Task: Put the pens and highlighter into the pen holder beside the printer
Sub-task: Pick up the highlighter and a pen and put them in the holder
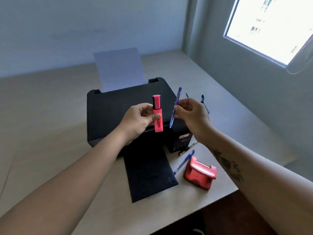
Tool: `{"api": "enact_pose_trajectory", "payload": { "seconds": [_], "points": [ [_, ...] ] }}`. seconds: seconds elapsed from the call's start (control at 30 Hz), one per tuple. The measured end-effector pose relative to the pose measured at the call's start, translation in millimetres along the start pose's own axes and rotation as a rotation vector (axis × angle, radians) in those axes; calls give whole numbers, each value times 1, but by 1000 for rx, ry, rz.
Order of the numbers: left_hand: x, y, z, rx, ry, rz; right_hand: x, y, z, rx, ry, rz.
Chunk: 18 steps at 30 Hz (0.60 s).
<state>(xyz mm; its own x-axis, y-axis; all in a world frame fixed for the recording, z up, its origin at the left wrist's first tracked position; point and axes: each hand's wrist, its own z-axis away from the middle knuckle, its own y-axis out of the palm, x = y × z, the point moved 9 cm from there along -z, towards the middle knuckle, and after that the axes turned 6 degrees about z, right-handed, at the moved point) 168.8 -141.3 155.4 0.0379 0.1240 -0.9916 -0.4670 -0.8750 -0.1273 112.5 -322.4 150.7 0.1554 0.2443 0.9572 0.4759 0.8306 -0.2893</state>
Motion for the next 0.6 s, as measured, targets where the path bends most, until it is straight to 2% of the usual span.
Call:
{"api": "enact_pose_trajectory", "payload": {
  "seconds": [0.13, 0.27, 0.43, 0.6],
  "points": [
    [-11, 70, -59, -52, 61, -1, -23, -75, -53, -82, 36, -5],
    [-3, 125, -115, -185, 15, -29, -46, -126, -108, -101, 30, 33],
    [13, 162, -164, -338, -53, -266, -76, -145, -163, -54, 33, 124],
    [43, 187, -189, -404, -159, -477, -118, -137, -196, 29, 66, 163]
  ]
}}
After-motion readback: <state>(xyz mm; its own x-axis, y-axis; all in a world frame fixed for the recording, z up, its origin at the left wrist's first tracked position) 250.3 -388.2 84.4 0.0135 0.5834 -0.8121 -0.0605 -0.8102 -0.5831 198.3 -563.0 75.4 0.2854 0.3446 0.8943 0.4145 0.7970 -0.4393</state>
